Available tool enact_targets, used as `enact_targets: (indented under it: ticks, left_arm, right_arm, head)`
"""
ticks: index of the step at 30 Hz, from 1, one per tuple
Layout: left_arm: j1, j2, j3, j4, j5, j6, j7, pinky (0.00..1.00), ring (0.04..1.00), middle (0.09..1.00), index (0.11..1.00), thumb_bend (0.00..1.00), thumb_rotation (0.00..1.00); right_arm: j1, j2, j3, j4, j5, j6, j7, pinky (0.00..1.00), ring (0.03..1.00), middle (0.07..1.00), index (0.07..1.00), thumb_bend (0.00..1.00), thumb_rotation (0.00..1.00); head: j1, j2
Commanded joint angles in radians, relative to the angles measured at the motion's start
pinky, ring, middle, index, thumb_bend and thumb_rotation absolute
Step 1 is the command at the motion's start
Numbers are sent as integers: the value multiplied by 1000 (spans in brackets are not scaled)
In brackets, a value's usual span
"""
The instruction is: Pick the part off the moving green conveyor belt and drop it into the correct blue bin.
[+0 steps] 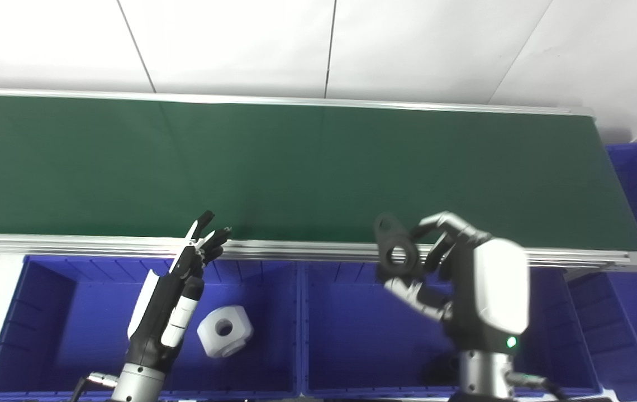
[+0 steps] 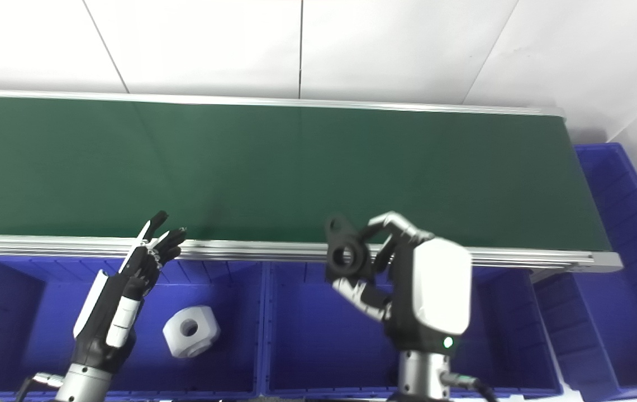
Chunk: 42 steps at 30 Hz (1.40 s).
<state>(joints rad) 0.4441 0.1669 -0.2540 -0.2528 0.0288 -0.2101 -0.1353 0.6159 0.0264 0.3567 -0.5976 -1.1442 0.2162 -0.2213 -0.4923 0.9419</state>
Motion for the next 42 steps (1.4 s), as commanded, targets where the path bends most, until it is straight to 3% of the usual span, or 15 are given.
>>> enact_targets:
  ticks: [1, 15, 22, 25, 26, 27, 29, 33, 38, 42]
  left_arm:
    - [-6, 10, 13, -14, -10, -8, -10, 895, 909, 898, 979, 579, 1000]
    - [4, -15, 24, -14, -1, -10, -27, 900, 907, 899, 979, 594, 1000]
    - [7, -35, 25, 3, -6, -32, -25, 915, 908, 890, 981, 596, 1000]
    - [13, -44, 30, 2, 2, -34, -23, 903, 906, 883, 976, 569, 1000]
    - [14, -45, 31, 3, 3, -36, -22, 900, 905, 880, 974, 566, 1000]
    - [14, -45, 32, 8, 5, -43, -22, 898, 904, 879, 973, 561, 1000]
    - [12, -45, 33, 16, 4, -52, -25, 898, 906, 879, 974, 558, 1000]
    - [8, -44, 34, 30, 5, -70, -29, 900, 901, 875, 976, 551, 1000]
    - [10, -40, 35, 40, -9, -82, -35, 900, 902, 873, 973, 549, 1000]
    - [12, -32, 32, 56, -1, -91, -42, 894, 902, 875, 974, 575, 1000]
  right_arm:
    - [10, 2, 6, 27, -40, -12, 16, 126, 182, 270, 483, 505, 146]
    - [-74, 41, -24, 226, -116, 138, 276, 202, 284, 378, 486, 519, 156]
    - [-110, 32, -37, 306, -60, 143, 247, 192, 265, 357, 487, 524, 143]
    - [-109, 25, -32, 300, -70, 162, 277, 214, 286, 374, 489, 525, 146]
    - [-109, 23, -29, 294, -81, 172, 297, 353, 435, 511, 595, 782, 261]
    - [-109, 17, -24, 289, -97, 181, 320, 439, 526, 595, 649, 887, 336]
    - [-108, 7, -15, 281, -120, 194, 355, 549, 635, 697, 709, 964, 435]
    - [-106, -7, -6, 263, -135, 207, 423, 775, 809, 843, 810, 1000, 652]
    - [-98, -12, 2, 257, -126, 181, 401, 729, 788, 838, 821, 1000, 730]
    - [-29, 49, 4, 138, 105, 123, 330, 594, 707, 780, 795, 983, 824]
  head:
    - [-3, -2]
    - [2, -5]
    - [15, -9]
    - [19, -7]
    - [19, -7]
    - [22, -9]
    - [22, -9]
    - [29, -15]
    - [54, -32]
    - [105, -57]
